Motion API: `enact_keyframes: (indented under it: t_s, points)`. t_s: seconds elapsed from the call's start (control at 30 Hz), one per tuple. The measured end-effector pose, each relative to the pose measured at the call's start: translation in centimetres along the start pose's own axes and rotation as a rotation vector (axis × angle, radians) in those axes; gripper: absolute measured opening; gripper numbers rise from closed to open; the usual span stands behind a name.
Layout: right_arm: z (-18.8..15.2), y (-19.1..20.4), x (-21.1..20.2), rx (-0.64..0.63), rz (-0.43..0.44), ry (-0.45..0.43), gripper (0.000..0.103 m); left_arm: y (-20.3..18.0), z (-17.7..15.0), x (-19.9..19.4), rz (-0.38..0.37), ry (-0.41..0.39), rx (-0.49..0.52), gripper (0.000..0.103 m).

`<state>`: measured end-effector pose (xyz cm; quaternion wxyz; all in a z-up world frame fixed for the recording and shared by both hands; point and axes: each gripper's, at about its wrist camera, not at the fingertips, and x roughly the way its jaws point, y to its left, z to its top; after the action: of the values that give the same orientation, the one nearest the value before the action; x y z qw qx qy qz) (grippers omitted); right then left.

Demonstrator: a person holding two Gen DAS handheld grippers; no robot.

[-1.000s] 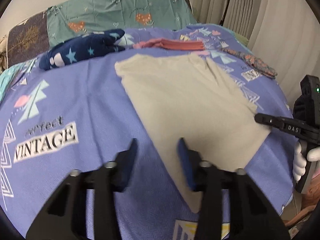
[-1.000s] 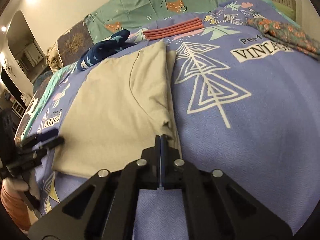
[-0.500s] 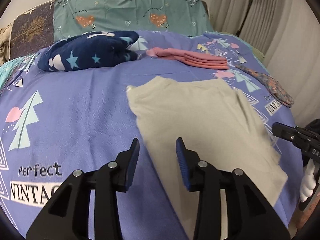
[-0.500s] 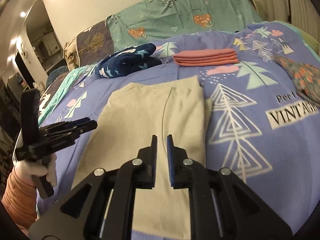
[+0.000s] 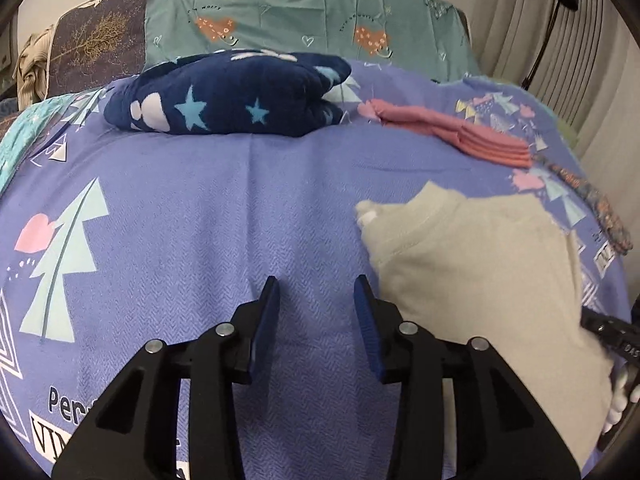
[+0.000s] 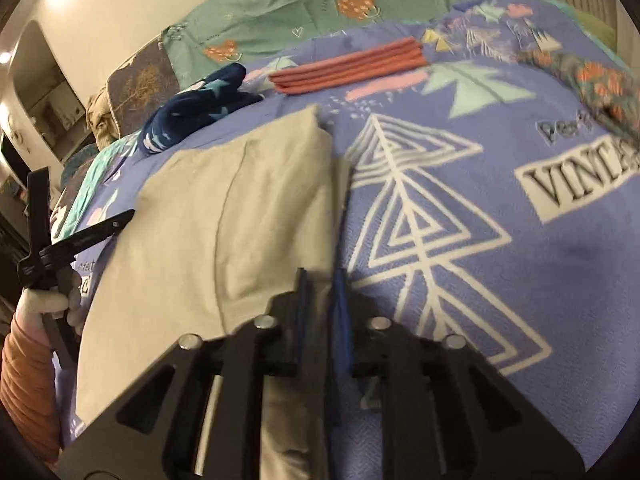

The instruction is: Fold small clothes

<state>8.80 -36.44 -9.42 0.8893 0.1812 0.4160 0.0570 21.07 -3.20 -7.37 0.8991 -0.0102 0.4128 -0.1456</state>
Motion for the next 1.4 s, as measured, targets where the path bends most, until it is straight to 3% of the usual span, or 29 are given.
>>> enact_keyframes:
  t_s: [0.1, 0.17, 0.2, 0.27, 0.33, 0.43, 0.5, 0.57, 0.6, 0.67, 0.73, 0.83, 0.9, 1.03, 1.07, 1.13, 1.2, 1.4]
  points:
    - [-0.1, -0.4, 0.0, 0.017, 0.024, -0.007, 0.015, -0.2, 0.6, -0.6, -0.117, -0.023, -0.029, 0.042]
    - [-0.1, -0.6, -0.1, 0.022, 0.029, -0.01, 0.015, -1.0, 1.3, -0.2, -0.189, -0.014, -0.021, 0.055]
    - [-0.1, -0.5, -0.1, 0.023, 0.03, -0.012, 0.015, -1.5, 1.4, 0.1, -0.199, -0.002, -0.007, 0.056]
    - [-0.2, -0.6, -0.2, 0.025, 0.033, -0.015, 0.016, -2.5, 1.7, 1.5, -0.167, 0.034, 0.027, 0.056]
    - [-0.3, -0.6, -0.2, 0.024, 0.032, -0.017, 0.016, -2.6, 1.7, 3.3, -0.049, 0.062, 0.043, 0.056]
    - [-0.4, -0.4, -0.2, 0.014, 0.025, -0.023, 0.016, -2.2, 1.9, 3.5, -0.044, 0.034, 0.032, 0.056]
    - [-0.5, -0.5, -0.2, 0.018, 0.03, -0.023, 0.016, -2.8, 1.9, 3.0, 0.007, 0.013, 0.058, 0.056]
    - [-0.5, -0.7, -0.2, 0.031, 0.045, -0.022, 0.016, -3.7, 2.2, 1.9, 0.072, -0.021, 0.078, 0.049]
    - [-0.5, -0.8, -0.2, 0.036, 0.05, -0.023, 0.016, -4.0, 2.5, 1.2, 0.067, -0.043, 0.071, 0.047]
    - [-0.5, -1.0, -0.2, 0.043, 0.058, -0.024, 0.016, -5.5, 3.4, -0.5, -0.066, -0.087, 0.069, 0.047]
    - [-0.5, -1.0, -0.3, 0.046, 0.062, -0.024, 0.016, -8.4, 4.1, -1.1, -0.2, -0.079, 0.136, 0.047]
    - [-0.5, -1.0, -0.3, 0.049, 0.063, -0.025, 0.016, -13.9, 4.5, -0.2, -0.333, -0.019, 0.266, 0.047]
    - [-0.5, -1.0, -0.3, 0.05, 0.064, -0.026, 0.016, -16.5, 4.3, 1.2, -0.376, 0.029, 0.306, 0.047]
    - [-0.5, -1.0, -0.3, 0.052, 0.066, -0.026, 0.016, -19.2, 3.1, 6.8, -0.197, 0.14, 0.379, 0.047]
    - [-0.5, -1.0, -0.2, 0.054, 0.066, -0.024, 0.016, -18.9, 3.2, 7.4, -0.221, 0.143, 0.355, 0.046]
    - [-0.5, -1.1, -0.2, 0.061, 0.073, -0.023, 0.016, -18.1, 3.7, 6.9, -0.223, 0.131, 0.318, 0.039]
    - [-0.6, -1.1, -0.3, 0.06, 0.077, -0.024, 0.017, -17.5, 3.6, 6.4, -0.164, 0.099, 0.335, 0.039]
    - [-0.6, -1.2, -0.3, 0.064, 0.081, -0.025, 0.017, -12.7, 4.6, 2.4, -0.119, 0.005, 0.229, 0.044]
